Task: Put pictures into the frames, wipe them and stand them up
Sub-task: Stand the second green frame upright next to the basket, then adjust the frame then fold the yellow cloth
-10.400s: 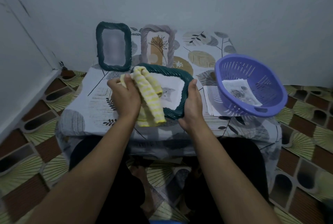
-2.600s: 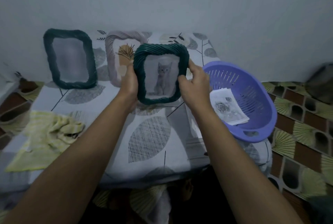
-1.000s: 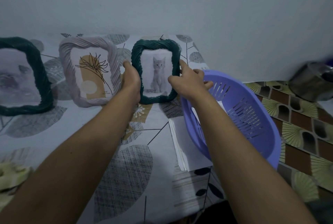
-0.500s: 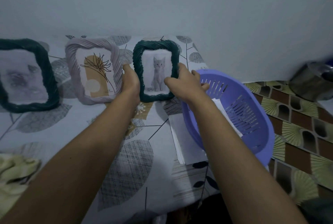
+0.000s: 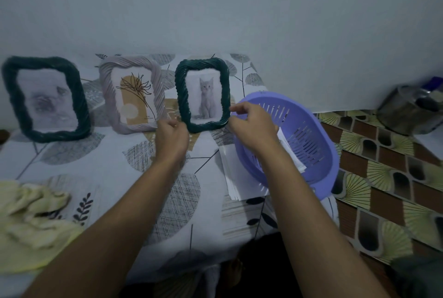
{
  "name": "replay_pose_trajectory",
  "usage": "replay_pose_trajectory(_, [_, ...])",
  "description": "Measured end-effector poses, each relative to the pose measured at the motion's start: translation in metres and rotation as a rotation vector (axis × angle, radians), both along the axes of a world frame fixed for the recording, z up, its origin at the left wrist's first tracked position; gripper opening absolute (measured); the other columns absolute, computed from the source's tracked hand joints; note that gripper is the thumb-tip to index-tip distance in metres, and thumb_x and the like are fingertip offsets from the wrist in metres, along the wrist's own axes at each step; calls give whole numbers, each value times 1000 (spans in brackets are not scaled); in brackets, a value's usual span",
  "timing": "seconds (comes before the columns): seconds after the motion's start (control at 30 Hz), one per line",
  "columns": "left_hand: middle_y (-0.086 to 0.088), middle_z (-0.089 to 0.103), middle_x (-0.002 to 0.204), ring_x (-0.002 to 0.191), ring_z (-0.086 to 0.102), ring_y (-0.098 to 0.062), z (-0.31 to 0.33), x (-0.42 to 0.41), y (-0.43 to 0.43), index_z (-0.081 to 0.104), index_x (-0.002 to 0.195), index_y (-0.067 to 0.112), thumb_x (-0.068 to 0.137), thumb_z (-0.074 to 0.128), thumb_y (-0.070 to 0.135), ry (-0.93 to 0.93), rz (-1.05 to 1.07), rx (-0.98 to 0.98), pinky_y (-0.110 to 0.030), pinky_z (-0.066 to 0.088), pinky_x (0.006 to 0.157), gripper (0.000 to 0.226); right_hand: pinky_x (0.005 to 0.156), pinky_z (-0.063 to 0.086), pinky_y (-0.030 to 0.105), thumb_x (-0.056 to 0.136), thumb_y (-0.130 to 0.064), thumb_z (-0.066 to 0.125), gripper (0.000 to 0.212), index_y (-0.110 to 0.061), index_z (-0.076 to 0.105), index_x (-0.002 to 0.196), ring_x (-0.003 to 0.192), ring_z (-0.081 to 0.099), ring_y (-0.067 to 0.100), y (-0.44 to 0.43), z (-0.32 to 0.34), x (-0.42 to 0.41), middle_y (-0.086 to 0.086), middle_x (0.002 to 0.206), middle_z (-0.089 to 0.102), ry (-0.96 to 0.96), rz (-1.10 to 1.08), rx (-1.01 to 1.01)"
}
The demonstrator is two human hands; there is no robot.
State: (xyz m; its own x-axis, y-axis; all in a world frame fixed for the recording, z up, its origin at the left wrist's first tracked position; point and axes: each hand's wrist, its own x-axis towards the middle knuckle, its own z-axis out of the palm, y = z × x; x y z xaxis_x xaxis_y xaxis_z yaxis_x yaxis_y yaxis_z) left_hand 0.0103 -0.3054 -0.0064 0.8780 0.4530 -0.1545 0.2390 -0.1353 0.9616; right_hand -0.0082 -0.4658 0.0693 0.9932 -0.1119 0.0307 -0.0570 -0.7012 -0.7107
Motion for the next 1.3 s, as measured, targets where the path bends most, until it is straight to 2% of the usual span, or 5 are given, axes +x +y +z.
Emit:
replay_pose_trajectory(0.23, [5, 66, 102, 94, 63, -15, -16, -26, -26, 68, 107, 19, 91, 61, 20, 28, -475, 336, -26, 48, 74, 17, 91, 36, 34, 95, -38, 59, 69, -8, 30, 151, 133, 44, 32, -15, -9, -14, 13, 150, 41, 215, 101, -63])
replay_pose_trajectory(0.47, [-4, 53, 125, 121, 42, -32, -28, -11, -46, 57, 131, 36, 90, 58, 51, 64, -670, 775, -51, 37, 103, 44, 54, 35, 29, 94, -26, 57, 19, -9, 62, 86, 74, 54, 26, -19, -17, -21, 3, 73, 57, 166, 170, -115])
replay_pose_trajectory(0.87, [0, 55, 117, 126, 38, -27, -9, -2, -65, 63, 115, 27, 80, 70, 41, 290, -663, 601, -41, 26, 90, 39, 56, 34, 31, 92, -23, 53, 25, -2, 62, 83, 67, 48, 26, -31, -14, -17, 7, 69, 53, 111, 119, -57])
replay_pose_trajectory(1.07, [3, 65, 90, 98, 57, -28, -17, -1, -60, 56, 80, 27, 60, 71, 32, 241, -577, 458, -49, 43, 94, 26, 62, 40, 34, 92, -24, 54, 29, 2, 66, 93, 73, 54, 28, -32, -12, -18, 15, 81, 63, 87, 108, -39])
replay_pose_trajectory(1.3, [-2, 62, 101, 82, 58, -18, 2, -19, -31, 61, 103, 18, 80, 72, 6, 146, -400, 363, -23, 38, 52, 28, 58, 36, 30, 95, -26, 54, 25, -4, 65, 91, 75, 55, 28, -27, -14, -20, 8, 79, 61, 119, 131, -58])
